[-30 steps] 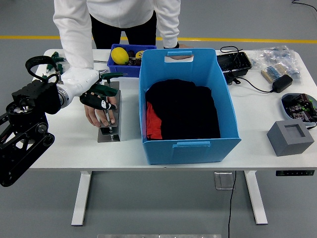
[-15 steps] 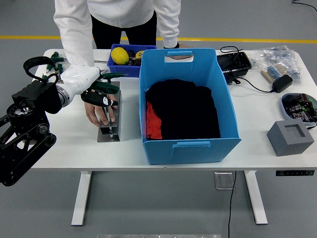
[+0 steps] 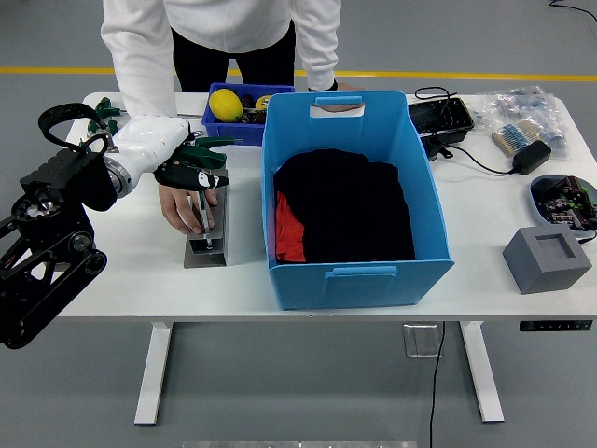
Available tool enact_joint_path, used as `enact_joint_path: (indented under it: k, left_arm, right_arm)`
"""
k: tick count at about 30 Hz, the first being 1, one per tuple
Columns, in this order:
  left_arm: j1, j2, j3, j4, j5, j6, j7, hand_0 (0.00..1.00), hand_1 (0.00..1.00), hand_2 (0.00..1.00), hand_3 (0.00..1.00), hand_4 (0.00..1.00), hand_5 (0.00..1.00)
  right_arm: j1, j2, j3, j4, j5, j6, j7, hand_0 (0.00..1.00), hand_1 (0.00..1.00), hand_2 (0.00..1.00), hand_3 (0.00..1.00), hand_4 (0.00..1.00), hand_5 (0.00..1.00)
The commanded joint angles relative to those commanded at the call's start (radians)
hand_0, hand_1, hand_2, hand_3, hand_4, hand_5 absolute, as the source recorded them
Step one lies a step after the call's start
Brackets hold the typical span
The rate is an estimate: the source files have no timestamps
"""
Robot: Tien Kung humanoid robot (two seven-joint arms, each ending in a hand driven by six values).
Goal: Lift tool from toolbox,place it in box,lift tool from toolbox,place it in box
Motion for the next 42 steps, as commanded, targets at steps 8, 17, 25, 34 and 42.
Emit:
enact_joint_path:
  k: [8, 17, 25, 34, 42]
  left_arm:
    - [-0.004, 0.006, 0.01, -0.007, -0.011, 0.02, -0.002, 0.24, 0.078, 0.08, 0.085, 0.673, 0.748]
    - [-0.012, 0.015, 0.017, -0.012, -0.021, 0.03, -0.016, 0.236, 0.071, 0.073, 0.079, 0.65, 0.741]
    - [-0.023, 0.026, 0.021, -0.018, -0.023, 0.035, -0.035, 0.226, 0.059, 0.064, 0.067, 0.626, 0.726]
    - [-0.032, 0.039, 0.022, -0.038, -0.016, 0.027, -0.035, 0.227, 0.056, 0.06, 0.066, 0.62, 0.717]
    - [-0.058, 0.051, 0.025, -0.077, -0.015, 0.013, -0.025, 0.227, 0.055, 0.06, 0.064, 0.615, 0.705]
  right_arm:
    - [-0.003, 0.001, -0.004, 0.0, 0.004, 0.0, 0.0, 0.676, 0.645, 0.715, 0.58, 0.784, 0.73]
    - [-0.005, 0.002, -0.006, -0.001, 0.005, -0.001, 0.0, 0.676, 0.645, 0.715, 0.579, 0.784, 0.73]
    - [-0.005, 0.001, -0.004, -0.001, 0.004, -0.001, 0.0, 0.676, 0.645, 0.715, 0.58, 0.784, 0.73]
    - [-0.004, 0.001, -0.006, -0.001, 0.007, -0.001, 0.0, 0.676, 0.645, 0.716, 0.579, 0.784, 0.73]
    - [-0.004, 0.001, -0.003, -0.001, 0.006, 0.0, 0.0, 0.676, 0.645, 0.716, 0.579, 0.784, 0.729]
